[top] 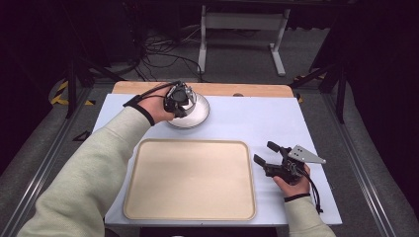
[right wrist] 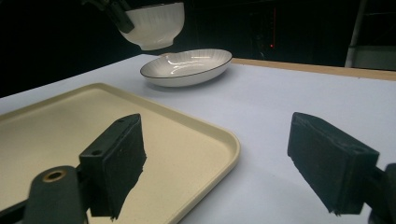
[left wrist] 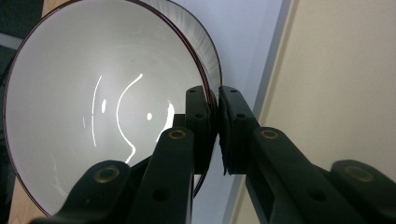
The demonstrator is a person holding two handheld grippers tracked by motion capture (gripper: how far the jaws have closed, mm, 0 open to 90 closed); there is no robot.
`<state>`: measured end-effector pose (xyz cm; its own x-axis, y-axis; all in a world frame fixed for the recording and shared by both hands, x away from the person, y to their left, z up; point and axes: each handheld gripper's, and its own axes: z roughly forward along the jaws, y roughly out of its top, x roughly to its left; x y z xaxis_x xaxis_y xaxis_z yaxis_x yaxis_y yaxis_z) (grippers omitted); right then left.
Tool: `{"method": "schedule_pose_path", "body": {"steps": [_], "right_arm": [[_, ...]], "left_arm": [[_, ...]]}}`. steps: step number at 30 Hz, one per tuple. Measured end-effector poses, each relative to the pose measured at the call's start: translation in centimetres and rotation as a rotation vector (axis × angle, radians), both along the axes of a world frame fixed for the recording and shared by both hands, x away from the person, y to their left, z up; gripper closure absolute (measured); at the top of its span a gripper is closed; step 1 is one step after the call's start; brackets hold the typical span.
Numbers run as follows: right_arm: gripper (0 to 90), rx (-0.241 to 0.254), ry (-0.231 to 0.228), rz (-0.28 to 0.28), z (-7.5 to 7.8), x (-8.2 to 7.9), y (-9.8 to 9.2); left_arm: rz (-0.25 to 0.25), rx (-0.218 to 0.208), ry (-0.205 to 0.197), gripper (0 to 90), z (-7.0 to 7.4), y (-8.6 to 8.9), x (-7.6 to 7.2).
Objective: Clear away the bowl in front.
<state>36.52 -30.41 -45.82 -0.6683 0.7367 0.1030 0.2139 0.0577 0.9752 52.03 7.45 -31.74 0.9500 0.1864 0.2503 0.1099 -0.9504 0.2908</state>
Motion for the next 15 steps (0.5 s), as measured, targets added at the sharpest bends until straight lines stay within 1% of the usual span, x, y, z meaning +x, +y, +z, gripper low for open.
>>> {"method": "schedule_pose_path", "body": {"steps": [1,3,5,6,7,8,9,12,14,15], "right_arm": [[19.6,0.002,0.001,-0.001,0.0,0.0,0.0],[19.6,0.002,0.001,-0.001,0.0,0.0,0.0],[19.6,0.002,0.001,-0.001,0.0,0.0,0.0],[19.6,0.002,0.001,-0.001,0.0,0.0,0.0],[19.6,0.003,0.001,0.0,0.0,0.0,0.0],[19.6,0.003,0.001,-0.001,0.0,0.0,0.0],[19.6,0.003,0.001,0.0,0.0,0.0,0.0],[19.7,0.005,0.004,0.0,0.0,0.0,0.0],[19.7,0.008,0.006,-0.002,0.0,0.0,-0.1],[19.7,0.009,0.006,-0.002,0.0,0.0,-0.1]], "left_arm": [[-0.006,0.0,-0.001,83.7,0.2,0.1,-0.1],[-0.002,-0.004,0.001,83.6,0.3,0.1,-0.3],[-0.008,0.016,-0.007,83.6,0.8,0.2,-0.6],[-0.011,0.013,-0.009,83.7,0.9,0.2,-0.8],[-0.019,0.018,-0.013,83.6,1.1,0.2,-1.0],[-0.022,0.018,-0.005,83.6,1.3,0.2,-1.2],[-0.031,0.021,-0.014,83.7,1.4,0.2,-1.4],[-0.043,0.027,-0.019,83.6,1.9,0.0,-2.3],[-0.064,0.028,-0.021,83.6,2.3,-0.2,-2.9],[-0.068,0.013,-0.013,83.6,2.5,-0.2,-3.4]]}}
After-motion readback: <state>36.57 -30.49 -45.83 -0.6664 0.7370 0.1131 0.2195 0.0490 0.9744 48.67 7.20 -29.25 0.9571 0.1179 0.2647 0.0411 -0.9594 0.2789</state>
